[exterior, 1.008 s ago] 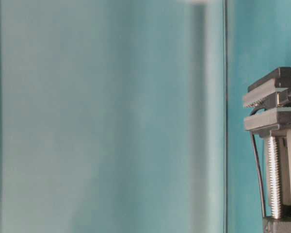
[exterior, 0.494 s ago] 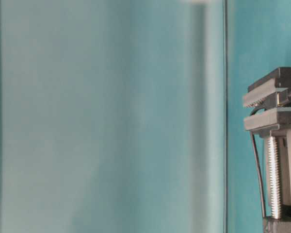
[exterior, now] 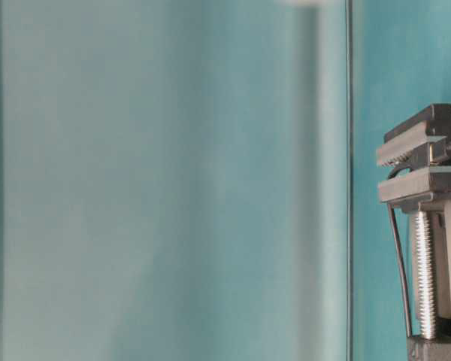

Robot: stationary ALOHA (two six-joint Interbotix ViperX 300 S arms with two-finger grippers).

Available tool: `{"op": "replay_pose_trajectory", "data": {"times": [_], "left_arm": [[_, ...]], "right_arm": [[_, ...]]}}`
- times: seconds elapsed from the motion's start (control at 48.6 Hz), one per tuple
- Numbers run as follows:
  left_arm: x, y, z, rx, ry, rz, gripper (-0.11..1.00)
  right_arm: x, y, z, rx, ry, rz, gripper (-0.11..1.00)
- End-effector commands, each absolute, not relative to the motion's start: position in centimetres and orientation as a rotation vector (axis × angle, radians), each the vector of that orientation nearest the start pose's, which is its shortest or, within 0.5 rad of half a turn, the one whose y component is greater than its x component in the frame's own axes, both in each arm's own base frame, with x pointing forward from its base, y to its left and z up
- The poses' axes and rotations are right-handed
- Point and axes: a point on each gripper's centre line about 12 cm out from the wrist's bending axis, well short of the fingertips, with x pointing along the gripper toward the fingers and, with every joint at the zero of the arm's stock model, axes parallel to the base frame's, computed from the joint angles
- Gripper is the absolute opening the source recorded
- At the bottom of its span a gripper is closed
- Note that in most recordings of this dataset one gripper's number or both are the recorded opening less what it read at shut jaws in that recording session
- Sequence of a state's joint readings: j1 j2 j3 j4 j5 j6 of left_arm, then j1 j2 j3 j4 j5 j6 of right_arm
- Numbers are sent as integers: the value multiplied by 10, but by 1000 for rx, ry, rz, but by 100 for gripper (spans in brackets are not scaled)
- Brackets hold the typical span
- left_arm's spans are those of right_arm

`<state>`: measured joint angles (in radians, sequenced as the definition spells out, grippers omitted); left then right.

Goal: Insert the USB cable into the fixed female connector.

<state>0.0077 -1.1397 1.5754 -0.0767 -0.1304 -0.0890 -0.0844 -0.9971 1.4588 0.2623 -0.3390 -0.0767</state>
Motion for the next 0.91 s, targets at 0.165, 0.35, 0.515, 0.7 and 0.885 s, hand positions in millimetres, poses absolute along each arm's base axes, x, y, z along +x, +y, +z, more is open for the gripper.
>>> {"op": "replay_pose_trajectory", "data": {"times": [0.165,0.35,0.515,0.7,0.885], "left_arm": [[139,3,148,-171,293,45,99],[139,2,148,-170,293,44,99],[139,2,148,-170,293,44,99],[139,2,148,-170,293,44,99],[139,3,148,-171,293,45,99]], "right_arm": [[167,-27,197,156,100,-192,32],[166,-26,209,-10,58,-174,32],[163,-23,214,-123,29,-155,32],[160,-19,205,-98,47,-129,32],[159,-18,201,-89,60,-122,33]]}}
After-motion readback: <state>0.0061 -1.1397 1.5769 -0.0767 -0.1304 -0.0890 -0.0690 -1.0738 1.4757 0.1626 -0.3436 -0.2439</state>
